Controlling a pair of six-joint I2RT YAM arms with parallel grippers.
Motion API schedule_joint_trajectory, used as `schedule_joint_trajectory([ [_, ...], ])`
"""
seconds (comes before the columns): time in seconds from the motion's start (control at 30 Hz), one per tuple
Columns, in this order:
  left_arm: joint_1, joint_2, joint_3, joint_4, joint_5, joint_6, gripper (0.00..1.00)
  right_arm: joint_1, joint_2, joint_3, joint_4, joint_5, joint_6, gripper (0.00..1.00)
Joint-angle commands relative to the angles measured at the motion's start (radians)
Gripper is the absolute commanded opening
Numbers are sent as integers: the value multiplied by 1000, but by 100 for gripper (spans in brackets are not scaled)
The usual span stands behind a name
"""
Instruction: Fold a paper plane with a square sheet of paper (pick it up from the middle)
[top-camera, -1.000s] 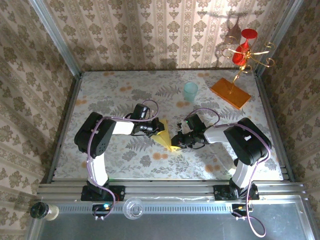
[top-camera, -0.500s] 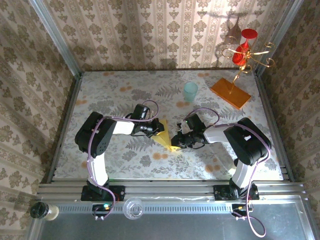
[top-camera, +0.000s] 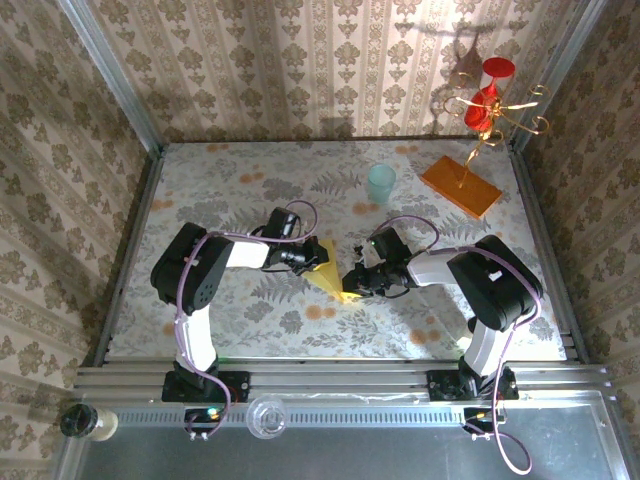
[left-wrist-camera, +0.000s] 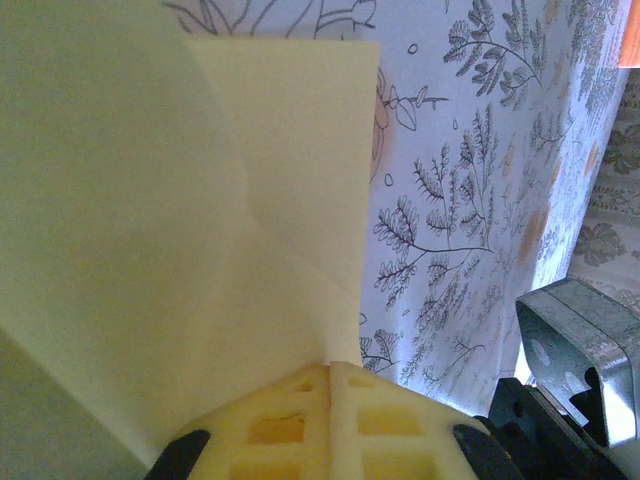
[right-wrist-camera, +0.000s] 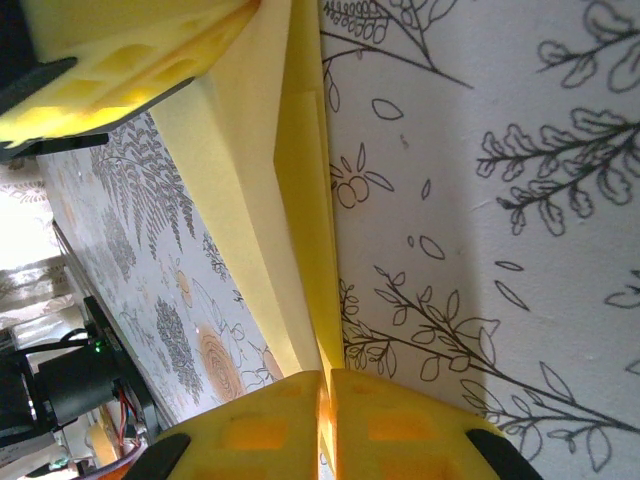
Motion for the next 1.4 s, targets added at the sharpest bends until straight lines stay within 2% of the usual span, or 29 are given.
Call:
schedule_joint_trajectory([
  [0.0, 9, 51, -7, -103, -72, 35, 6, 7, -9, -1, -88, 49, -6, 15],
  [0.23, 9, 64, -36, -109, -77, 43, 5, 6, -151, 0, -89, 109, -4, 28],
  [0.43, 8, 76, -43, -99, -76, 46, 5, 11, -216, 28, -185, 206, -52, 32],
  [0.57, 6, 76, -47, -96, -78, 46, 5, 46, -198, 81, -223, 226, -73, 26],
  [0.63, 6, 78, -50, -95, -78, 45, 5, 69, -171, 119, -234, 243, -75, 20],
  [0.9, 6, 84, -57, -89, -67, 40, 5, 113, -59, 190, -158, 254, -4, 9],
  [1.37, 5, 87, -58, -75, -55, 36, 5, 133, 30, 258, -184, 316, 37, 3],
])
